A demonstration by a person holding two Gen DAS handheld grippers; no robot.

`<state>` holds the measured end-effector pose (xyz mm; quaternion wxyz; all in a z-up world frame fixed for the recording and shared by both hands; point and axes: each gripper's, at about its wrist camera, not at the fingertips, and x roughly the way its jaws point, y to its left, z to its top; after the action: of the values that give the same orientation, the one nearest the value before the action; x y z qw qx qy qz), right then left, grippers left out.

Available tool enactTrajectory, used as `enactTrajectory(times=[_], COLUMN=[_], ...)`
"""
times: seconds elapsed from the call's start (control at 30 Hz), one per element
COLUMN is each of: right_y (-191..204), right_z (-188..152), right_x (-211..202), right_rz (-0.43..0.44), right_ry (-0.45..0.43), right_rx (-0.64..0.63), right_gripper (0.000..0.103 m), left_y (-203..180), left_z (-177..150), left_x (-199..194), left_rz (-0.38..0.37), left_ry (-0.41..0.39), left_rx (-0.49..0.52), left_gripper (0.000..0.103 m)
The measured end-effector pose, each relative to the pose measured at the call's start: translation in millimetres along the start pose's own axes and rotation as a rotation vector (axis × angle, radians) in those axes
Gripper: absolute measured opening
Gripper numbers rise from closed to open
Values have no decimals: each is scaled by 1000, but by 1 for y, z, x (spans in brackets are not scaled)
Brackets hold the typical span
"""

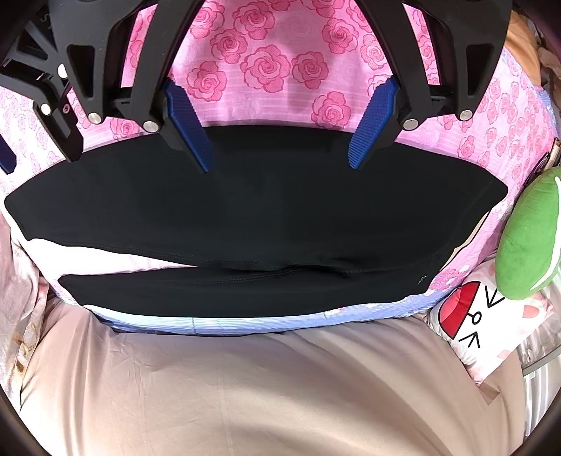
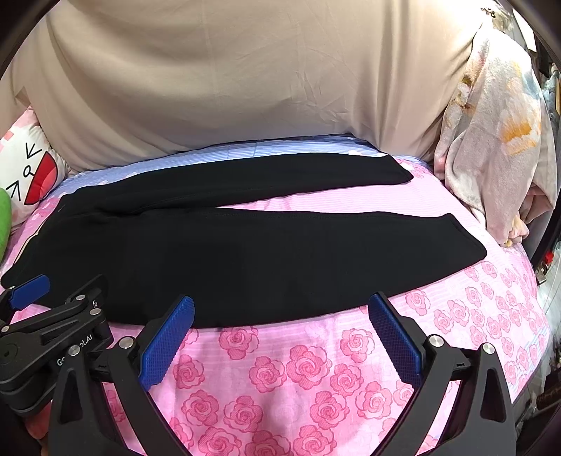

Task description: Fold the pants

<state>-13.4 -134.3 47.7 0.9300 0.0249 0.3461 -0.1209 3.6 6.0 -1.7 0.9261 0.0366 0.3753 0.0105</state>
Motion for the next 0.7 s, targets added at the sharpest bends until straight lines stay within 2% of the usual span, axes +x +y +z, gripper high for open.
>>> enactTrajectory(times=[0.7], right_y=[-3], right_z=[-2], right_x=[3], right_rz=[-2], right_ry=[8], right_rx=[2], right_gripper=[98], left_y=[-3], left_z=[0], left_x=[-2], left_rz=[14], left_ry=[5], left_rx=[8], left_gripper=[78])
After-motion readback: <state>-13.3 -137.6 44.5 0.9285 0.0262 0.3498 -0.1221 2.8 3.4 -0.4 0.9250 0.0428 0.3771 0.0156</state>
